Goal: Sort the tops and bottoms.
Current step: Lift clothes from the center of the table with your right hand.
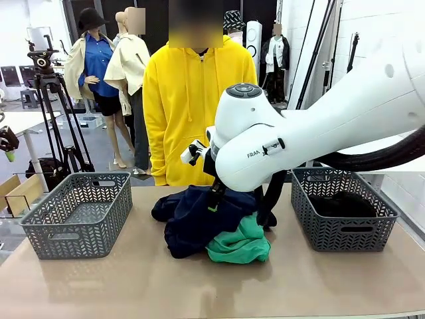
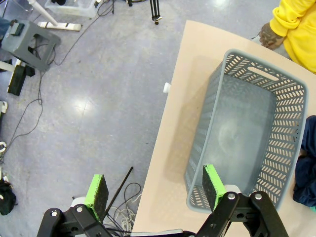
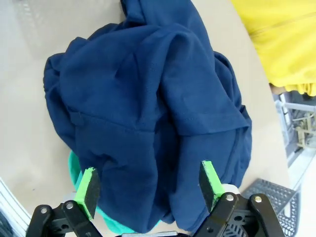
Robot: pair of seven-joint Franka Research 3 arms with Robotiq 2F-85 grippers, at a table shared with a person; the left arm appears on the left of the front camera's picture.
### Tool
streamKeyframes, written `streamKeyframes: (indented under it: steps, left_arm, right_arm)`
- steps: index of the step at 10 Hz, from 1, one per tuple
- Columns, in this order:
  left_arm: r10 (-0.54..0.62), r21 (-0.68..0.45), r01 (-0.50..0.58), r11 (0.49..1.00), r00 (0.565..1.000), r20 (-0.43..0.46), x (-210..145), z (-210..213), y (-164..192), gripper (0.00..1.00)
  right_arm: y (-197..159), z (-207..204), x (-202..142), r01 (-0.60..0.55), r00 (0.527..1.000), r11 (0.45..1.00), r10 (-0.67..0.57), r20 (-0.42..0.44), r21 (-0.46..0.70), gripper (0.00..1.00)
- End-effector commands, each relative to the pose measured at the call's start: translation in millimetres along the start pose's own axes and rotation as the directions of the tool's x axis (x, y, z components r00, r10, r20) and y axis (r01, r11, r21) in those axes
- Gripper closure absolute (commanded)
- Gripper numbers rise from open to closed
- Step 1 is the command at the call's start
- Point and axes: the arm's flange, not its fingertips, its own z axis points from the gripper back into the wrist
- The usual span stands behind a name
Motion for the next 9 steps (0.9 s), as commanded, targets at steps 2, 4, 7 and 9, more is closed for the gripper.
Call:
streamKeyframes:
  steps: [2, 4, 7, 9]
  left_arm:
    - [-0.003, 0.013, 0.003, 1.0, 1.0, 0.0, -1, 2, 1, 0.0]
    - [-0.003, 0.013, 0.003, 1.0, 1.0, 0.0, -1, 2, 1, 0.0]
    - [-0.003, 0.013, 0.003, 1.0, 1.0, 0.0, -1, 2, 1, 0.0]
    - [-0.003, 0.013, 0.003, 1.0, 1.0, 0.0, -1, 2, 1, 0.0]
  right_arm:
    - [-3, -21, 7, 0.059, 0.998, 0.997, -0.059, -0.012, 0.041, 0.0]
    - [-6, -20, 6, 0.062, 0.998, 0.997, -0.061, -0.01, 0.045, 0.18]
    - [-6, -13, 5, 0.051, 0.999, 0.998, -0.051, 0.0, 0.047, 0.78]
    - [-6, -8, 2, 0.049, 0.999, 0.997, -0.049, 0.007, 0.053, 1.0]
